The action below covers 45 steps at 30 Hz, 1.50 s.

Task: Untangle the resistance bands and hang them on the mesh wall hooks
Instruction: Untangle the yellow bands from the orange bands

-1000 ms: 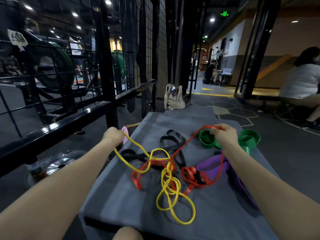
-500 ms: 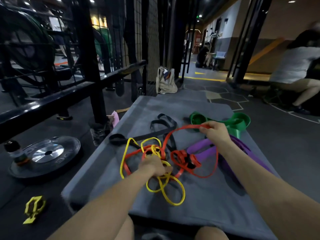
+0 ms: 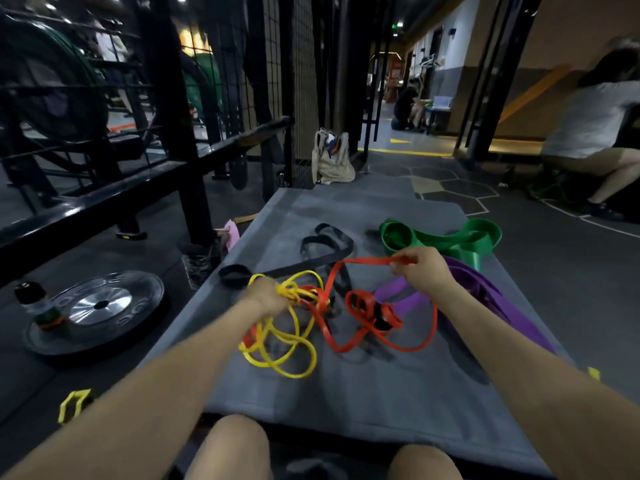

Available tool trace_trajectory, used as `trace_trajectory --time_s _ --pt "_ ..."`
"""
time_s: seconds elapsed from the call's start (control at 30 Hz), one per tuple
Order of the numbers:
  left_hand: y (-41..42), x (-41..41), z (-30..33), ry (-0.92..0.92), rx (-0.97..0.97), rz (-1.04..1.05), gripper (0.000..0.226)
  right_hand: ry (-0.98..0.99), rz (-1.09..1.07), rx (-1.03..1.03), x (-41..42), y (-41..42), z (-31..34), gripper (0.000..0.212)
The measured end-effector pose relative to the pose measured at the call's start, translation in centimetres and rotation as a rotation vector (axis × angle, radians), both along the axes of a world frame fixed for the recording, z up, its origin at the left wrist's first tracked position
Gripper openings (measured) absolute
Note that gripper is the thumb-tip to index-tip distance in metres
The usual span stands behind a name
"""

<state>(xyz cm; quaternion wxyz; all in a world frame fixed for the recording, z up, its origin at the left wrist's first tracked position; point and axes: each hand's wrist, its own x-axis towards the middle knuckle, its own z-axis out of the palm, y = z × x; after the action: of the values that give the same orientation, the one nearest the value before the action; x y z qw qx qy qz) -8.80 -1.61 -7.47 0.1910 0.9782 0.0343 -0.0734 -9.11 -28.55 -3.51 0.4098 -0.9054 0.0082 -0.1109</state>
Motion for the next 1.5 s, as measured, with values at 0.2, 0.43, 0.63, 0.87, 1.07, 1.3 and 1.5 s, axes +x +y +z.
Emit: trace_trajectory --time_s 0.2,0.43,0.63,0.87,1.07,1.3,1.5 --pt "6.9 0.2 7.5 -0.309 -0.46 0.194 0.012 0.072 0.02 -0.281 0.1 1.1 -0.4 0.017" --pt "9.6 -1.0 12.2 -0.314 -1.041 0.228 0.024 0.259 0.221 -0.712 0.2 3.6 -1.9 0.021" --pt "8.4 -1.7 14.3 -0.281 -1.243 0.155 0.032 0.14 0.328 -0.748 0.4 10.6 1.0 0.033" --pt "9.0 -2.9 14.9 -0.267 -1.225 0.049 0.034 0.144 0.397 -0.727 -0.7 16.5 -1.7 0.07" --pt "10.4 -2.8 14.6 -0.278 -1.343 0.007 0.03 0.286 0.286 -0.665 0.7 16.5 -4.4 0.077" --pt "11.1 -2.4 14.5 -0.381 -1.494 0.085 0.026 0.232 0.109 -0.79 0.8 12.9 -6.3 0.031" --pt "10.8 -1.1 14.8 -0.444 -1.529 0.251 0.03 0.202 -0.06 -0.799 1.4 6.7 -4.3 0.025"
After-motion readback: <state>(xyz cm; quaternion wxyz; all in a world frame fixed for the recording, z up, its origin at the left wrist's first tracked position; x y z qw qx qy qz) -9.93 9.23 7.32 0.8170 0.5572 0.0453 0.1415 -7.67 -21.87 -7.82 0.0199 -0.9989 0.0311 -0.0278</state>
